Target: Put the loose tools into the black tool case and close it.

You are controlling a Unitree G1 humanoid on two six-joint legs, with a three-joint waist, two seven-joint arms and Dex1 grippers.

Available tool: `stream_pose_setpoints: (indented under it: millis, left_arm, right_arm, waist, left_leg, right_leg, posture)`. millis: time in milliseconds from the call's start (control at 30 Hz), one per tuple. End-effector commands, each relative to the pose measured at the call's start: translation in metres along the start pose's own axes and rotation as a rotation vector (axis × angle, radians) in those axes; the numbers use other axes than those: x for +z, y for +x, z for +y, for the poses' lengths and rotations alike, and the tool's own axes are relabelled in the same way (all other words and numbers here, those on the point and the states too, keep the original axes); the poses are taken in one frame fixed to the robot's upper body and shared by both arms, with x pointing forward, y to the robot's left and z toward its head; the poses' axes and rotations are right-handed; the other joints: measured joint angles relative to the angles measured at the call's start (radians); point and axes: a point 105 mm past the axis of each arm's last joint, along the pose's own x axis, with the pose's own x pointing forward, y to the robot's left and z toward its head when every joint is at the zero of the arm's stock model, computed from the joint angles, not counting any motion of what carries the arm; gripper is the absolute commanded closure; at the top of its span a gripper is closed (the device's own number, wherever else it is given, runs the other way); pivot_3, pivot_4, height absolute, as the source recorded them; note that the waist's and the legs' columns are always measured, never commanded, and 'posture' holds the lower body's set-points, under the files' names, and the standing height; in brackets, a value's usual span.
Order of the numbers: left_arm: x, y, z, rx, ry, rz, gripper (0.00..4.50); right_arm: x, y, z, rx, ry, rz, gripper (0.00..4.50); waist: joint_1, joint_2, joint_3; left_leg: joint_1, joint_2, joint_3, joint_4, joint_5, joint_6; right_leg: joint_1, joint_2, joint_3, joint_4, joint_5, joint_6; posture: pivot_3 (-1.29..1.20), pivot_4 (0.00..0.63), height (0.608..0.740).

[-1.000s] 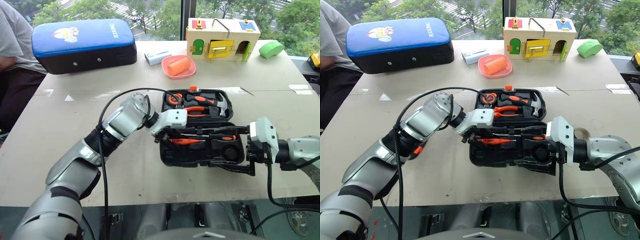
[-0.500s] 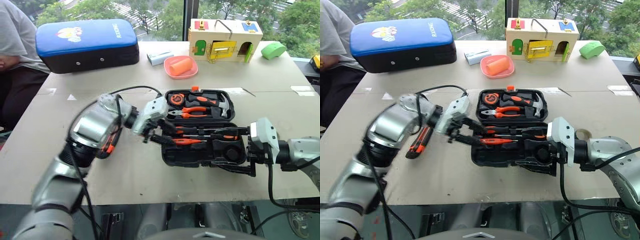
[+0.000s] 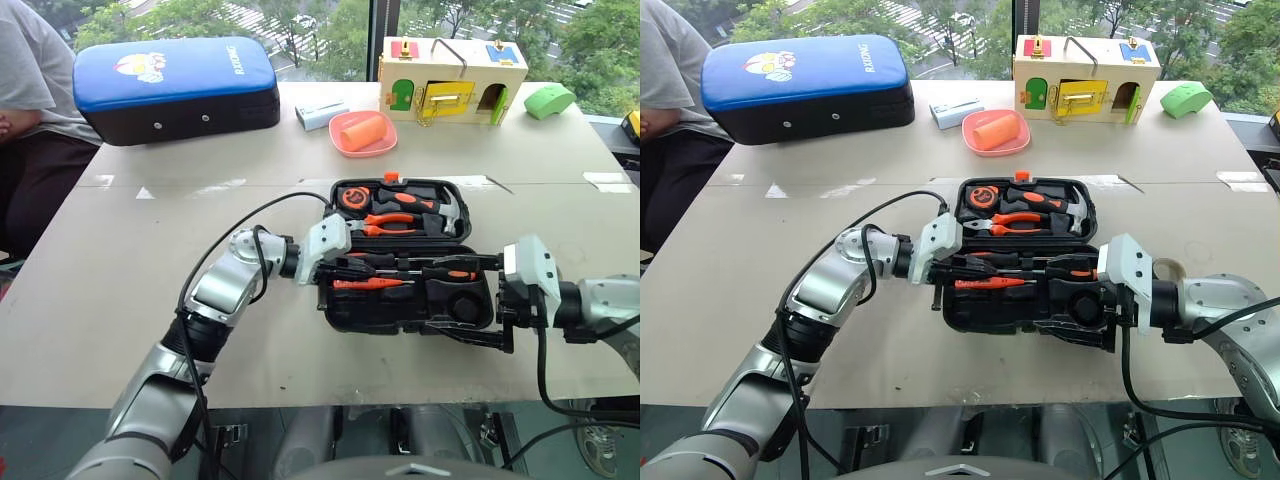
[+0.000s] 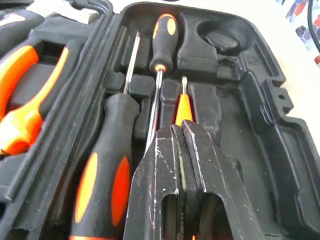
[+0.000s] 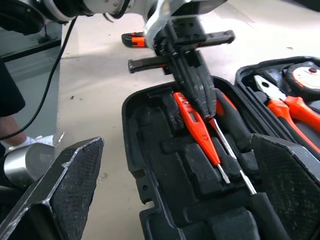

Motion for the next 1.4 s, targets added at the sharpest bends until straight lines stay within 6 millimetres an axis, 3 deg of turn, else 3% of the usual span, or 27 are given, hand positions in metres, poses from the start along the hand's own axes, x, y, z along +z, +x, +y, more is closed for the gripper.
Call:
stream_pose_setpoints:
  millis: [33, 200, 567, 733, 867, 1000, 1100, 1133, 1167, 1300, 1400]
  left_arm:
    - [-0.006, 0.000, -0.007, -0.023, 0.051, 0.034, 4.44]
    - [-0.024, 0.002, -0.004, -0.004, 0.052, 0.100, 4.44]
    - [-0.035, 0.006, -0.005, -0.006, 0.043, 0.123, 4.44]
    - [-0.035, -0.003, -0.003, 0.019, 0.007, 0.110, 4.44]
    - [-0.018, -0.018, -0.006, 0.044, -0.014, 0.040, 4.44]
    - [0.015, -0.064, -0.014, 0.185, -0.088, -0.054, 4.44]
    - [0.019, -0.090, -0.028, 0.274, -0.154, -0.069, 4.44]
    - [0.015, -0.102, -0.034, 0.327, -0.174, -0.055, 3.83]
    - [0.005, -0.119, -0.043, 0.424, -0.219, -0.033, 3.65]
    - [-0.028, -0.169, -0.076, 0.733, -0.343, 0.059, 1.86]
    - [-0.052, -0.205, -0.105, 0.949, -0.451, 0.113, 0.32]
  right_arm:
    - [0.007, -0.003, -0.001, -0.016, -0.034, -0.013, 0.00]
    - [0.007, -0.003, -0.001, -0.016, -0.033, -0.012, 0.00]
    - [0.009, 0.000, -0.001, -0.014, -0.033, -0.021, 0.00]
    - [0.011, 0.002, -0.003, -0.005, -0.040, -0.026, 0.00]
    - [0.015, 0.005, -0.006, 0.008, -0.050, -0.040, 0.00]
    - [0.021, 0.012, -0.009, 0.057, -0.066, -0.067, 0.00]
    - [0.024, 0.016, -0.011, 0.091, -0.077, -0.080, 0.00]
    - [0.025, 0.018, -0.011, 0.111, -0.084, -0.086, 0.00]
    - [0.027, 0.022, -0.011, 0.145, -0.093, -0.097, 0.00]
    - [0.031, 0.031, -0.012, 0.241, -0.120, -0.122, 0.00]
    - [0.032, 0.036, -0.014, 0.290, -0.130, -0.135, 0.00]
  waist:
    - [0.000, 0.000, 0.000]
    - [0.001, 0.000, -0.001]
    - [0.001, 0.000, -0.002]
    - [-0.001, 0.000, -0.003]
    - [-0.007, 0.000, -0.003]
    - [-0.022, 0.000, -0.001]
    - [-0.021, 0.000, -0.002]
    - [-0.022, 0.000, -0.002]
    - [-0.027, 0.000, -0.002]
    - [-0.042, 0.000, -0.002]
    - [-0.012, 0.000, -0.002]
  left_leg:
    - [0.000, 0.000, 0.000, 0.000, 0.000, 0.000]
    - [0.000, 0.000, 0.000, 0.000, 0.000, 0.000]
    - [0.002, 0.000, 0.000, 0.000, 0.000, 0.000]
    - [0.002, 0.000, 0.000, 0.000, 0.000, 0.000]
    - [0.003, 0.000, 0.000, 0.000, 0.000, 0.000]
    - [0.001, 0.001, 0.000, -0.001, 0.000, 0.000]
    - [0.001, 0.001, -0.001, -0.002, 0.000, 0.000]
    - [0.001, 0.001, -0.001, -0.002, 0.000, 0.000]
    - [0.001, 0.001, -0.001, -0.002, 0.000, 0.000]
    - [0.003, 0.001, 0.000, -0.006, 0.000, 0.000]
    - [0.003, 0.002, -0.002, -0.008, 0.000, -0.001]
  right_leg:
    - [0.000, 0.000, 0.000, 0.000, 0.000, 0.000]
    - [0.000, 0.000, 0.000, 0.000, 0.000, 0.000]
    - [0.002, 0.000, 0.000, 0.000, 0.000, 0.000]
    - [0.002, 0.000, 0.000, 0.001, 0.000, 0.000]
    - [0.002, 0.001, 0.000, 0.001, 0.000, 0.000]
    - [0.000, 0.001, 0.001, 0.001, 0.000, 0.000]
    - [0.000, 0.000, 0.000, 0.000, 0.000, 0.000]
    - [0.000, 0.000, 0.000, 0.000, 0.000, 0.000]
    - [0.000, 0.000, 0.000, -0.001, 0.000, 0.000]
    - [0.000, 0.001, 0.003, -0.004, 0.000, 0.000]
    - [0.000, 0.000, 0.001, -0.006, 0.000, -0.001]
  posture:
    - [0.00, 0.150, 0.735]
    - [0.00, 0.150, 0.735]
    - [0.00, 0.150, 0.735]
    - [0.00, 0.150, 0.735]
    - [0.00, 0.150, 0.735]
    - [0.00, 0.150, 0.735]
    - [0.00, 0.150, 0.735]
    - [0.00, 0.150, 0.735]
    - [0.00, 0.150, 0.735]
    - [0.00, 0.150, 0.735]
    - [0.00, 0.150, 0.735]
